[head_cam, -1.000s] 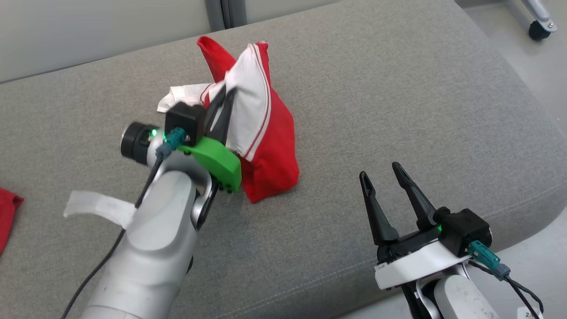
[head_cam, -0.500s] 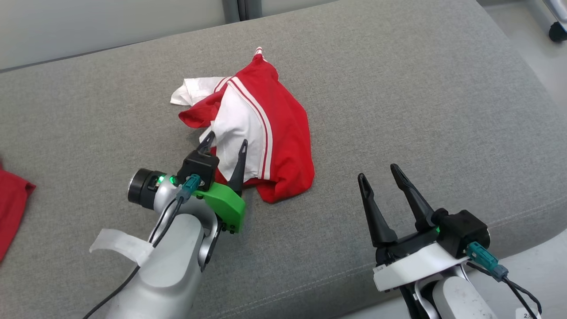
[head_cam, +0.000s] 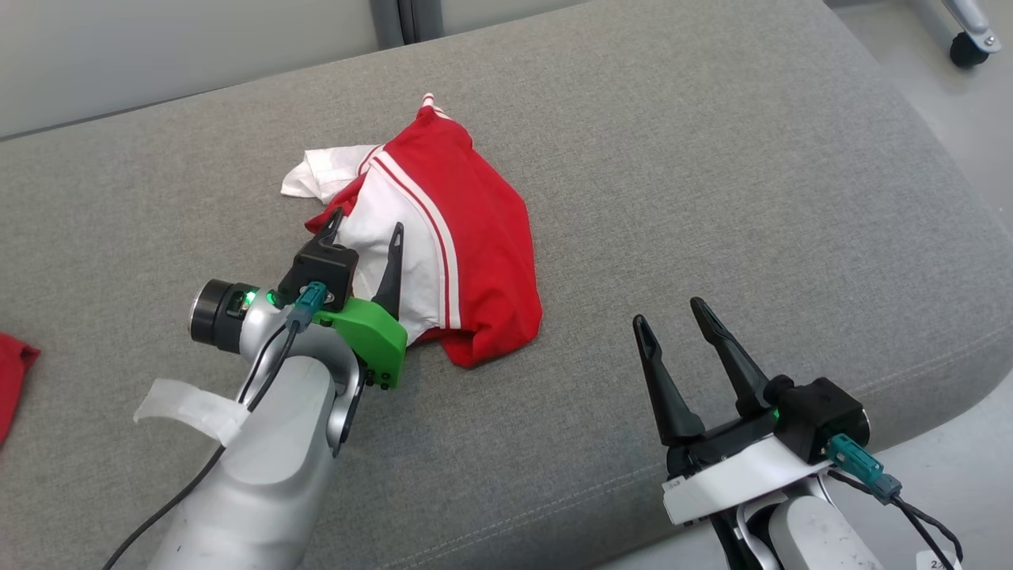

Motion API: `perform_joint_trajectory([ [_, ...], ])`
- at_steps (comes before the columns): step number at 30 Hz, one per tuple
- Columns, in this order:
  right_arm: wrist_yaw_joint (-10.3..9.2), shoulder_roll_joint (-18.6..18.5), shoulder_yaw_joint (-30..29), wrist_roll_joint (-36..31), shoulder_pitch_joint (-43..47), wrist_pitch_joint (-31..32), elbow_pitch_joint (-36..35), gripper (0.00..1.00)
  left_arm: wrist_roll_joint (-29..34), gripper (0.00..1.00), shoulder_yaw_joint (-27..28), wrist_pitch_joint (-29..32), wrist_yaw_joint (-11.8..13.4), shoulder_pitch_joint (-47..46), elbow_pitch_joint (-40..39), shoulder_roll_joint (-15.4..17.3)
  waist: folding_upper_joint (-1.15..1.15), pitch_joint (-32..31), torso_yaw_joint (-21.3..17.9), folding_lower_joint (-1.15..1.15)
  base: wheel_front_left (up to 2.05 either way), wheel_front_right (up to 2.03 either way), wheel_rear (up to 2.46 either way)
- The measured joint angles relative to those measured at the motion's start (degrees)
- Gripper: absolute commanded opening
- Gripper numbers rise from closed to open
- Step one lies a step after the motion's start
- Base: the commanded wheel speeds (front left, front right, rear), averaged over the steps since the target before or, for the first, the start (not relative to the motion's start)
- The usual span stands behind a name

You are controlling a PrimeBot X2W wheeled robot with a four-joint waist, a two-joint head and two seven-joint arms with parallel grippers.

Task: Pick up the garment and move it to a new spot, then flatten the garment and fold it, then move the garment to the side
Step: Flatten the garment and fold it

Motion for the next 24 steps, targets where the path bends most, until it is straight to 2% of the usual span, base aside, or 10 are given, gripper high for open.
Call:
perform_joint_trajectory([
  [2, 0.00, 0.00, -0.15, 0.13, -0.01, 0.00, -0.08, 1.00, -0.02, 0.98, -0.15, 0.88, -0.22, -0.91, 1.18, -0.05, 0.00, 0.23, -0.27, 0.00, 0.00, 0.00, 0.00],
  [3, 0.00, -0.01, -0.16, 0.18, -0.02, 0.00, -0.09, 1.00, -0.02, 0.90, -0.27, 1.24, -0.37, -1.22, 1.91, -0.05, 0.00, 0.39, -0.37, 0.00, 0.00, 0.00, 0.00],
  [4, 0.00, -0.01, -0.15, 0.20, -0.03, 0.00, -0.12, 1.00, -0.03, 0.49, -0.37, 1.58, -0.38, -1.47, 2.63, 0.02, 0.00, 0.54, -0.45, 0.00, 0.00, 0.00, 0.00],
  [6, 0.00, 0.00, -0.12, 0.29, -0.06, 0.00, -0.16, 1.00, -0.01, 0.00, -0.65, 2.05, -0.32, -2.03, 3.86, 0.23, 0.00, 0.82, -0.65, 0.00, 0.00, 0.00, 0.00],
  [11, 0.01, 0.00, -0.52, 0.63, -0.08, 0.00, -0.35, 1.00, 0.58, 0.00, -1.24, 1.41, 0.81, -3.15, 4.17, 0.27, 0.00, 1.07, -0.79, 0.00, 0.00, 0.00, 0.00],
  [19, 0.00, 0.00, -0.52, 1.20, -0.01, 0.00, -0.11, 1.00, 0.51, 0.00, -1.88, 0.35, 0.88, -1.97, 1.53, 0.02, 0.00, -0.34, -0.61, 0.00, 0.00, 0.00, 0.00],
  [21, 0.00, 0.00, -0.51, 1.21, 0.01, 0.00, -0.05, 1.00, -0.83, 0.00, -1.18, 0.23, 0.11, -1.97, -0.59, -0.21, 0.00, -0.78, -0.58, 0.00, 0.00, 0.00, 0.00],
  [24, 0.00, 0.00, -0.45, 1.27, 0.03, 0.00, 0.10, 1.00, -4.53, 0.00, 0.65, 0.18, -2.53, -2.16, -3.99, -0.91, 0.00, -1.45, -0.57, 0.00, 0.00, 0.00, 0.00],
])
